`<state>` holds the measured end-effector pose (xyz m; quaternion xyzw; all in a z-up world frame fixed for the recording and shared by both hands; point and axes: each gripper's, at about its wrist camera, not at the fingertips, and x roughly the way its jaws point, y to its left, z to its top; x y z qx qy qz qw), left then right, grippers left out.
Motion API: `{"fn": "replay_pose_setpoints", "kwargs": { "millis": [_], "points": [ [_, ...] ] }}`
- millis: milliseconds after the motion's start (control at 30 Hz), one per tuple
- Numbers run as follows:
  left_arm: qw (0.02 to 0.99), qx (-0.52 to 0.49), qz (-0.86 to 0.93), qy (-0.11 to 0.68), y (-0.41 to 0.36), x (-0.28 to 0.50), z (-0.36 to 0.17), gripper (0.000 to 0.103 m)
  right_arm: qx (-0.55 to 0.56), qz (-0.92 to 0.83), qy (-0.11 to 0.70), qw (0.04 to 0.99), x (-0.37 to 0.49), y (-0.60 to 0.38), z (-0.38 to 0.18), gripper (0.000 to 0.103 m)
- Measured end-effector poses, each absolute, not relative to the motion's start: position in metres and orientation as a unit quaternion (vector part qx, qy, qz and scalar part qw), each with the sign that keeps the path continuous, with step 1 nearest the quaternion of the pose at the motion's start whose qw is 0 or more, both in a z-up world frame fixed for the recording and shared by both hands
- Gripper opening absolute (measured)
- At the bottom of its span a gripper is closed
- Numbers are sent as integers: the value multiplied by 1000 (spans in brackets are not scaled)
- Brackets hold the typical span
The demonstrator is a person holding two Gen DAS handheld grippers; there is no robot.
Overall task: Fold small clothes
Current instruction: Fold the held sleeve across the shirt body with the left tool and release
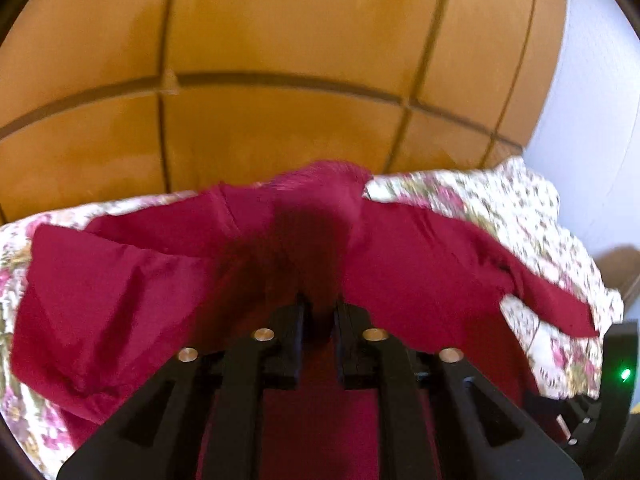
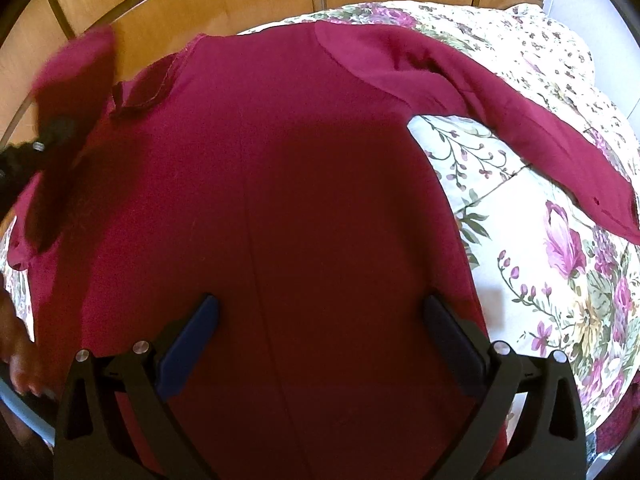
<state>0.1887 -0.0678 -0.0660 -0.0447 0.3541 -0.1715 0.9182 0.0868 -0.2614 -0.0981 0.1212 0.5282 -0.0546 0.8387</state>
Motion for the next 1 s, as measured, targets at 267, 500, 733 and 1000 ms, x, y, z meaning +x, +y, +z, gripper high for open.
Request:
{"fn": "replay_pose_setpoints", "kwargs": {
  "millis": [267, 500, 733, 1000],
  "points": [
    [936, -66, -148, 313, -22, 148, -71, 84, 119, -50, 534, 836, 88, -261, -97, 101],
    [939, -202, 33, 275, 97, 106, -86, 83, 139, -40, 478, 866, 85, -269, -61, 101],
    [877, -324, 96, 341, 155, 109, -131, 69, 238, 41, 434, 868, 106, -262, -55, 96],
    [900, -217, 54, 374, 129, 161, -121, 61, 283, 66, 449, 845, 149, -252, -81, 54]
  ]
}}
